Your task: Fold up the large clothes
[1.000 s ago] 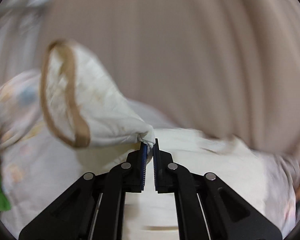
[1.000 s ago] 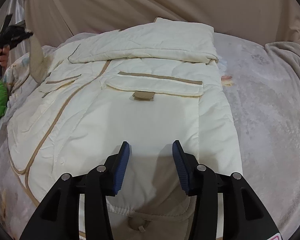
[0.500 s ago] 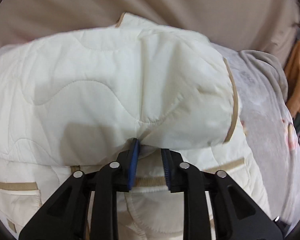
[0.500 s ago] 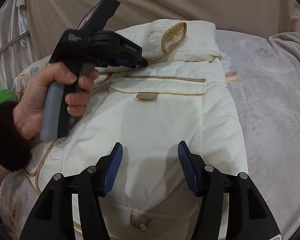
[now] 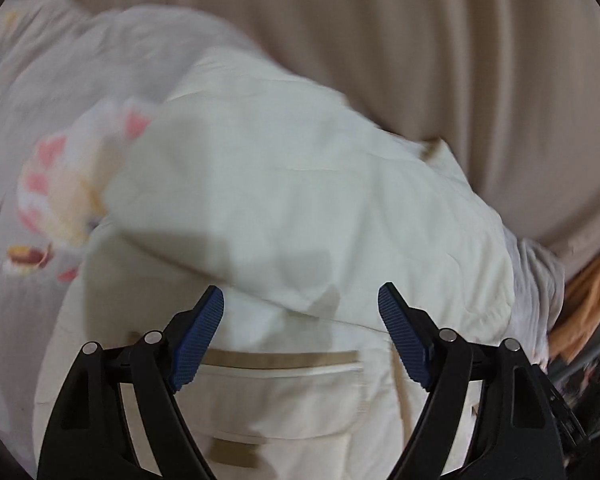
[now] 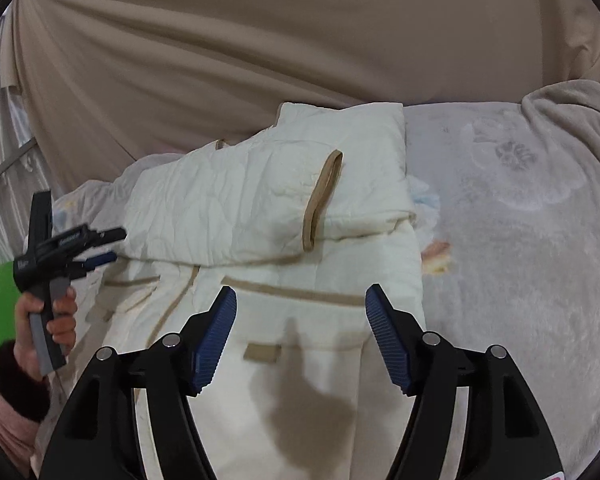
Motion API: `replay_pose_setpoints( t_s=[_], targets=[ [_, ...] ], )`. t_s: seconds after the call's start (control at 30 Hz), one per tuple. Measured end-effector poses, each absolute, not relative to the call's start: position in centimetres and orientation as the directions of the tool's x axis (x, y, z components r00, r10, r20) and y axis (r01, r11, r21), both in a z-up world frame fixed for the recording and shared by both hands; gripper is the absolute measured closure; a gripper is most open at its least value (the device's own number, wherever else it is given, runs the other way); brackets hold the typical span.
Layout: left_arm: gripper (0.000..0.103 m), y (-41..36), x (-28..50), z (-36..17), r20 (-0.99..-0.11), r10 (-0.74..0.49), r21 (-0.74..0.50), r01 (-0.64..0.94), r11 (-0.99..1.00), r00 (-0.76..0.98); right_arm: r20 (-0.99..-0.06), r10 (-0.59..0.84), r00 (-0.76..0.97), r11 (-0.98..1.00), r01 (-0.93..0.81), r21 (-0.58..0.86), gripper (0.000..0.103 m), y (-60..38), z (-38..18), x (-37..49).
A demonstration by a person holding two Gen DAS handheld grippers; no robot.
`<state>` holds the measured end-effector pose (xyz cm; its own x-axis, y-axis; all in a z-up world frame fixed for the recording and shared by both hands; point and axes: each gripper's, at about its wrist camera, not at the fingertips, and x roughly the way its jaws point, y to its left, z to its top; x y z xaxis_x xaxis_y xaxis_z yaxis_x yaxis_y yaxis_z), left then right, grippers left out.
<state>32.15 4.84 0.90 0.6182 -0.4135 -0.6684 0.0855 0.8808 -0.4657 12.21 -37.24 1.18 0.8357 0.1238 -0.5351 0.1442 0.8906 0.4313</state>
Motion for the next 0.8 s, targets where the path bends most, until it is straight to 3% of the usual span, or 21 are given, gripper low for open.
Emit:
replay_pose_setpoints(
  t_s=[0.23,0.3,0.33,0.37,0.4,0.47,0.53,0.6,0.67,0.73,0.8],
  targets=[
    [0.026,10.0,34.5,-1.9,-0.67,-0.383,-0.543,-0.068,0.837,0.635,-0.585,0.172,0.792,0.801,0.233,0.551,0.039,-38.5,-0.5,19.9],
    [0.036,10.4,35.5,-2.3,-0.664,-0.39,-0.57,-0.095,0.816,0.638,-0.597,0.17,0.784,0.798,0.246,0.551,0.071,-38.3,-0.6,21.4],
    [0.043,10.4,36.0,-2.2,-0.66,-0.387,-0.574,-0.099,0.813,0.644,-0.604,0.158,0.781,0.81,0.248,0.532,0.097,-38.1,0.2,22.1],
    [0.056,10.4,36.3,-1.8,-0.657,-0.381,-0.572,-0.1,0.814,0.65,-0.594,0.137,0.793,0.823,0.243,0.514,0.099,-37.8,1.2,22.2],
    [0.071,10.4,36.5,-1.2,-0.653,-0.368,-0.56,-0.094,0.823,0.662,-0.55,0.103,0.829,0.852,0.212,0.479,0.099,-37.2,3.3,22.0],
    [0.081,11.1,36.4,0.5,-0.622,-0.354,-0.548,-0.066,0.834,0.698,-0.424,0.054,0.904,0.913,0.127,0.387,0.1,-35.6,7.8,20.4],
    [0.082,10.3,36.2,2.5,-0.58,-0.322,-0.518,-0.034,0.855,0.748,-0.28,0.058,0.958,0.932,0.048,0.359,0.1,-34.8,11.2,18.4],
    [0.082,10.0,36.3,3.4,-0.569,-0.278,-0.47,-0.028,0.882,0.774,-0.221,0.046,0.974,0.932,0.038,0.359,0.1,-35.5,12.1,17.9],
    [0.082,9.2,36.8,2.7,-0.596,-0.248,-0.416,-0.028,0.909,0.764,-0.315,-0.006,0.949,0.924,0.125,0.36,0.1,-37.2,9.6,20.4],
    [0.082,7.6,38.0,0.6,-0.651,-0.199,-0.332,-0.04,0.942,0.732,-0.527,-0.051,0.848,0.911,0.256,0.324,0.1,-39.0,4.2,24.9],
    [0.082,7.3,38.1,-1.1,-0.681,-0.182,-0.3,-0.043,0.953,0.709,-0.632,-0.047,0.773,0.903,0.303,0.303,0.101,-39.8,-0.1,27.1]
  ],
)
